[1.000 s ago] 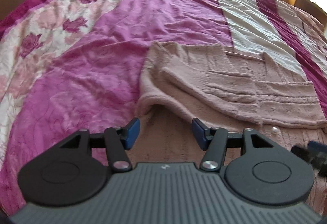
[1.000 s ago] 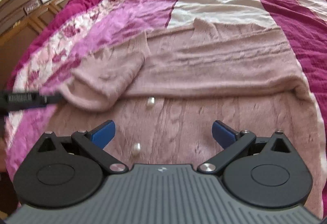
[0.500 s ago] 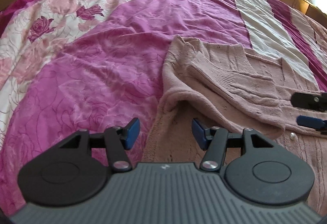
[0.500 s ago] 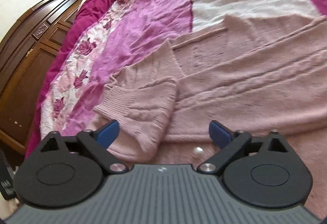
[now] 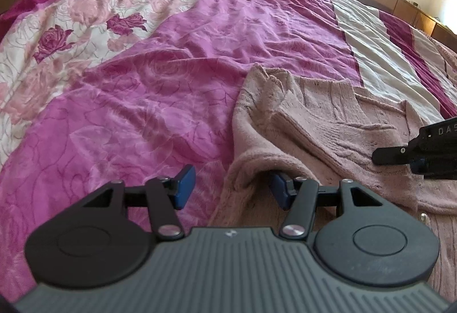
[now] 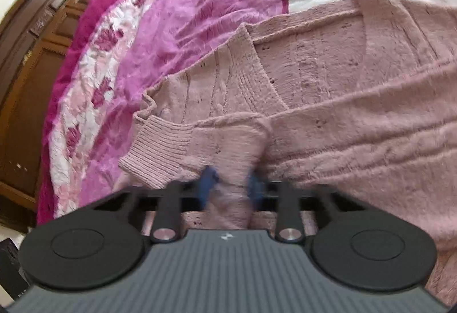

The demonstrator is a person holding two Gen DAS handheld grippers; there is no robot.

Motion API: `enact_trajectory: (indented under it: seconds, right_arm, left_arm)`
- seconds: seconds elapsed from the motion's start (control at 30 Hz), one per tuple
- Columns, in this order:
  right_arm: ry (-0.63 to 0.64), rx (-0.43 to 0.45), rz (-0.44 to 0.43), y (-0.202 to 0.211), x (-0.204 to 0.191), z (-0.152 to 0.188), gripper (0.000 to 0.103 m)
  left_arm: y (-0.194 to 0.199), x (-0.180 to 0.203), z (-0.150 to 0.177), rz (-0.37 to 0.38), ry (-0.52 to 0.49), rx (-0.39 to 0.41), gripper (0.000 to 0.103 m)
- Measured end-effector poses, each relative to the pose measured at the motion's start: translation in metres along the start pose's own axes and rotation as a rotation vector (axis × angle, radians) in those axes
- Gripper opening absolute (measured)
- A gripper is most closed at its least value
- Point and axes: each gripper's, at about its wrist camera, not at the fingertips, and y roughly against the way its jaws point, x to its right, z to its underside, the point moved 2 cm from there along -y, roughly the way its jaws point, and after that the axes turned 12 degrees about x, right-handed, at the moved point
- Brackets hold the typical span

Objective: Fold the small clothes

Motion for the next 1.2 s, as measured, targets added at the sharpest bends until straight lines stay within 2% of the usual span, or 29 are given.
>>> enact_trajectory:
  seconds: [0.07, 0.17, 0.27, 0.33, 0.43, 0.6, 0.7, 0.77, 0.87, 1.0, 1.2]
  right_arm:
    - [0.045, 0.043, -0.008, 0.007, -0.009, -0.01, 0.01]
    - [0.155, 0.176, -0.018, 0.031, -0.032, -0.031, 0.009]
    - [0.275, 0.308, -0.009, 0.061, -0.05, -0.045, 0.009]
    - [0.334, 0.356, 0.007, 0.074, -0.054, -0.048, 0.009]
    - [0.348, 0.347, 0.037, 0.074, -0.043, -0.042, 0.009]
    - [0.361, 0.294, 0.13, 0.048, -0.001, -0.009, 0.01]
    - [0.309, 0.23, 0.17, 0.031, 0.027, 0.008, 0.011]
    - [0.263, 0.247, 0.154, 0.029, 0.04, 0.016, 0.013]
    - [0.212, 0.258, 0.153, 0.033, 0.046, 0.018, 0.023]
    - [0.229, 0.286, 0.187, 0.046, 0.036, 0.019, 0.041]
    - [0.267, 0.371, 0.166, 0.071, 0.01, 0.018, 0.055]
  left_arm:
    - [-0.005, 0.0, 0.001, -0.007, 0.008, -0.001, 0.058]
    - [-0.011, -0.001, 0.004, -0.045, 0.0, -0.009, 0.058]
    - [-0.012, 0.0, 0.006, -0.05, -0.009, -0.005, 0.06]
    - [-0.012, 0.003, 0.008, -0.056, -0.037, 0.0, 0.06]
    - [-0.014, 0.007, 0.01, -0.068, -0.066, 0.002, 0.06]
    - [-0.013, 0.007, 0.011, -0.067, -0.084, -0.002, 0.06]
    - [-0.01, 0.01, 0.01, -0.056, -0.094, -0.019, 0.06]
    - [-0.006, 0.012, 0.008, -0.046, -0.099, -0.033, 0.058]
    - [0.003, 0.016, 0.004, -0.023, -0.099, -0.047, 0.058]
    - [0.02, 0.023, -0.007, 0.018, -0.11, -0.029, 0.058]
    - [0.026, 0.037, -0.017, 0.077, -0.111, 0.008, 0.058]
